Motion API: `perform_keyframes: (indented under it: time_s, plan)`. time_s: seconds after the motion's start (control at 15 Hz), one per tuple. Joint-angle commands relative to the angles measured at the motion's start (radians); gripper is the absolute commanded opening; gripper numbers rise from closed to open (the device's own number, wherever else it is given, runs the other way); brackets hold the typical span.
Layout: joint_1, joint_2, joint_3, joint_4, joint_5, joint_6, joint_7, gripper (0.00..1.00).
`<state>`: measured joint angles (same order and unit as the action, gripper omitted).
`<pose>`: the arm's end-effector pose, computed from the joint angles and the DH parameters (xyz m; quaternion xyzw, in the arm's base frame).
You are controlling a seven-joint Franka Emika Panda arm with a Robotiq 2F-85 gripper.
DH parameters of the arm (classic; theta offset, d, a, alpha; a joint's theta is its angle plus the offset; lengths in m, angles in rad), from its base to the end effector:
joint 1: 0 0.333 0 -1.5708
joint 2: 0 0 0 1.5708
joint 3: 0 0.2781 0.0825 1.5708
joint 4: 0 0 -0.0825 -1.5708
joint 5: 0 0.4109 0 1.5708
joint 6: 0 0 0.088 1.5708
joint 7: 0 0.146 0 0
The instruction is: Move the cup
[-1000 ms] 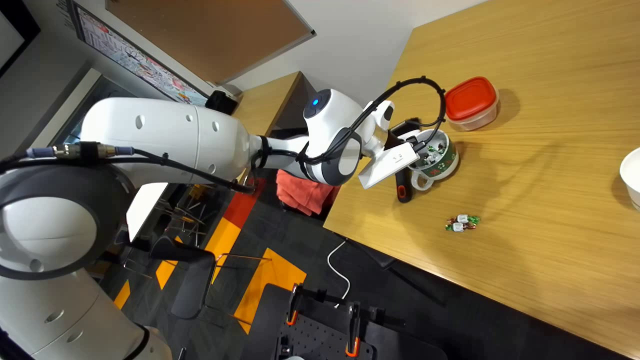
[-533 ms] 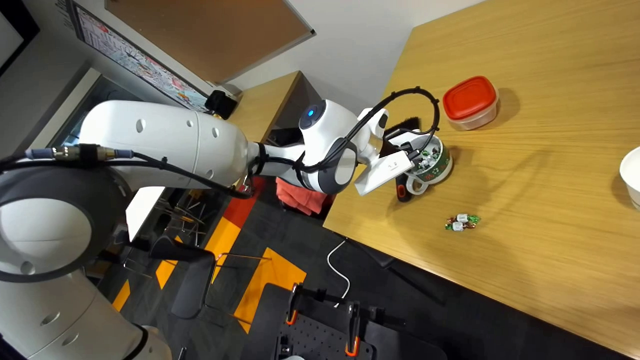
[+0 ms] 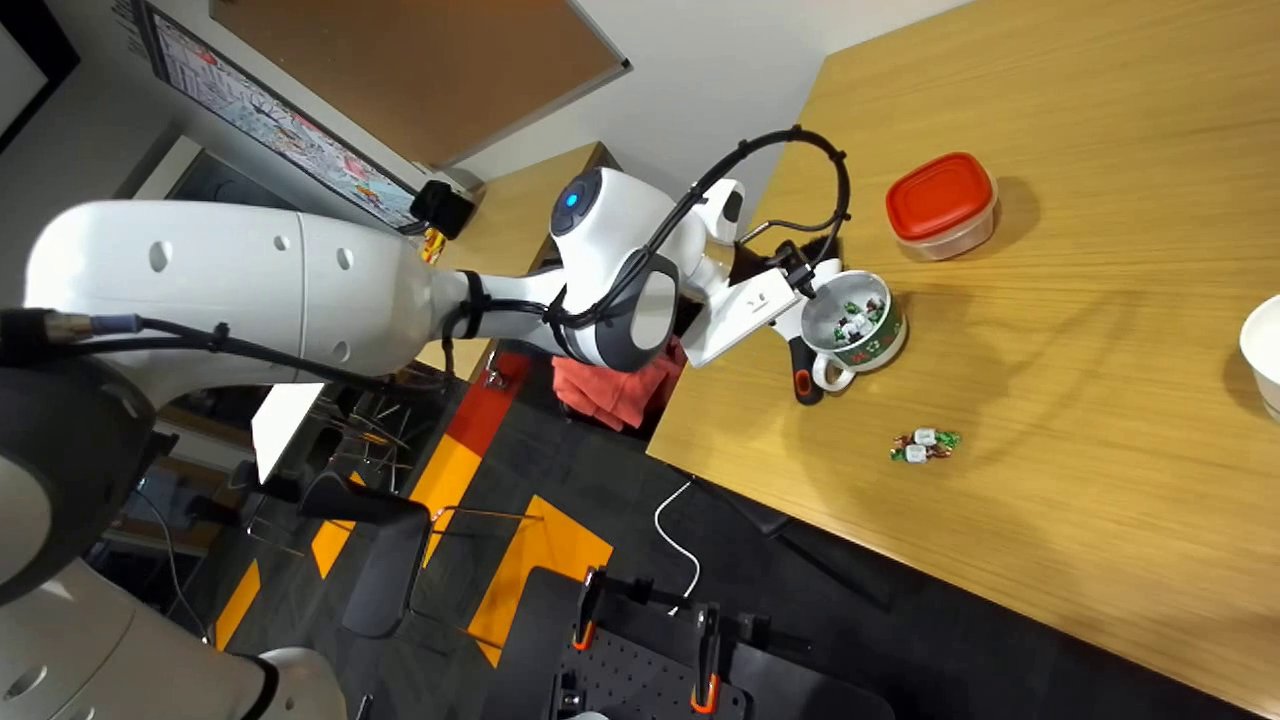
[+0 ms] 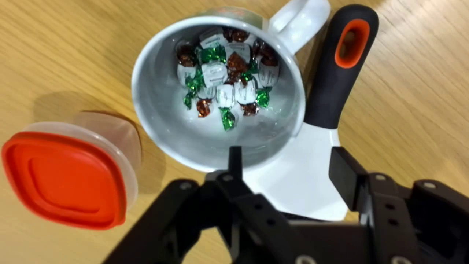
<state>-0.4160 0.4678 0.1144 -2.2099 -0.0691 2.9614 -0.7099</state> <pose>0.5591 -0.1644 0.0999 0.9641 0.2231 0.1321 0.0576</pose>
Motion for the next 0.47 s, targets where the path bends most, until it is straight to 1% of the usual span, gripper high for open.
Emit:
perform_keyframes:
  time_s: [0.0,0.07,0.2,0.4]
  plan:
    - [-0.048,-0.155,0.059,-0.07,0.03,-0.137,-0.066,0.95]
    - [-0.02,-0.185,0.03,-0.067,0.032,-0.193,-0.053,1.0]
    - [0.017,-0.226,-0.012,-0.056,0.043,-0.278,-0.042,1.0]
    - [0.073,-0.262,-0.081,-0.043,0.024,-0.351,-0.009,1.0]
